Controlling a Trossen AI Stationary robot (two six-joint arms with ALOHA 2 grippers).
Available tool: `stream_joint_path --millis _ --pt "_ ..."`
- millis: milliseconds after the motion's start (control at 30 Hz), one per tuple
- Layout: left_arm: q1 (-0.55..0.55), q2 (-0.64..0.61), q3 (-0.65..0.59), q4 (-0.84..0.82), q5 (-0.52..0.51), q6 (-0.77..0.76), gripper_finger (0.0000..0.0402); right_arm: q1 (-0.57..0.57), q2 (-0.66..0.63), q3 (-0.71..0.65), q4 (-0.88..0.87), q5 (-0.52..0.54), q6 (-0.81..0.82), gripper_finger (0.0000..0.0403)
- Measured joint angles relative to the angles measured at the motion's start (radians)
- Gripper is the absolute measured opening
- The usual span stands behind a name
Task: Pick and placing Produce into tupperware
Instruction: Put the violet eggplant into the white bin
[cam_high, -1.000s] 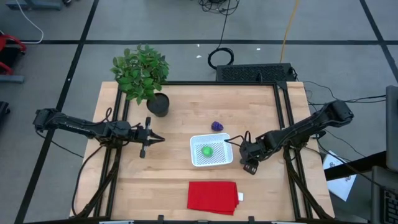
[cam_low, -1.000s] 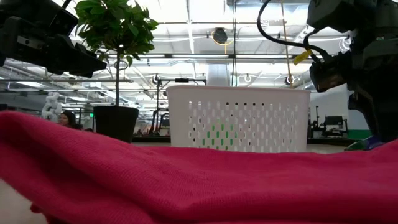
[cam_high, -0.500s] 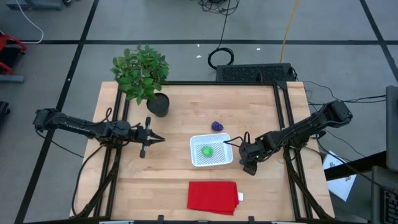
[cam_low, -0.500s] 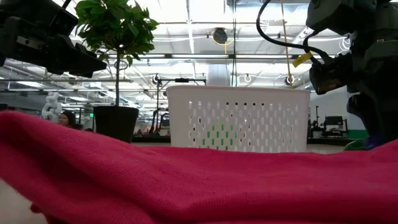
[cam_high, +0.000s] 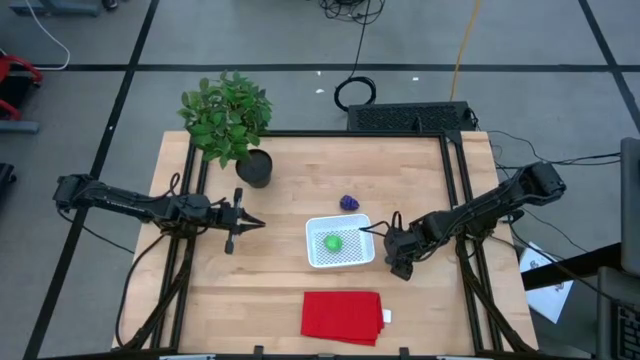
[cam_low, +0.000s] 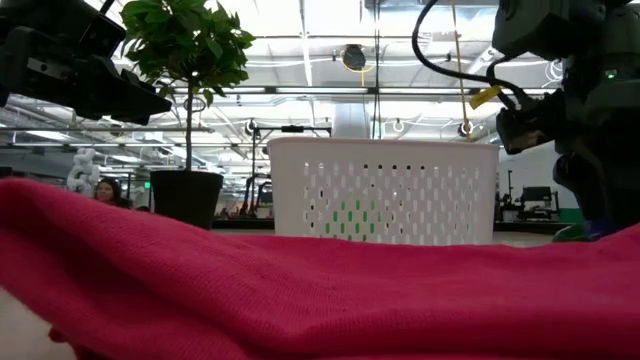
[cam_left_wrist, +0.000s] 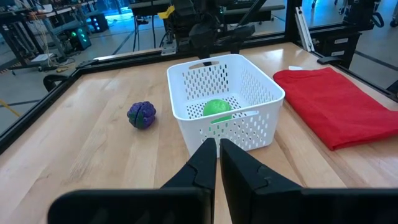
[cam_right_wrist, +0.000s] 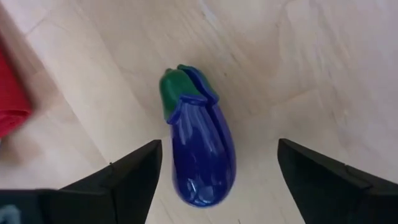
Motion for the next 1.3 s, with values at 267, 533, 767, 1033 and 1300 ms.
stream_joint_path --millis 267,533,767,1033,1300 --pt "0.000 0.000 0.000 0.000 0.000 0.000 0.0026 -0.001 0.092 0.006 0.012 -0.020 -0.025 0.0311" --pt "0.000 0.000 0.000 0.000 0.000 0.000 0.0026 0.000 0.097 0.005 0.003 -0.006 -0.029 0.0311" --pt "0.000 0.000 0.000 0.000 0.000 0.000 0.0026 0.019 0.103 0.003 -0.003 0.045 -0.025 0.0311" --pt "0.000 0.000 0.000 0.001 0.000 0.000 0.0026 0.054 0.167 0.002 -0.044 0.064 0.027 0.0311" --pt "0.000 0.000 0.000 0.001 0.000 0.000 0.0026 0.059 0.201 0.005 -0.061 0.062 0.035 0.0310"
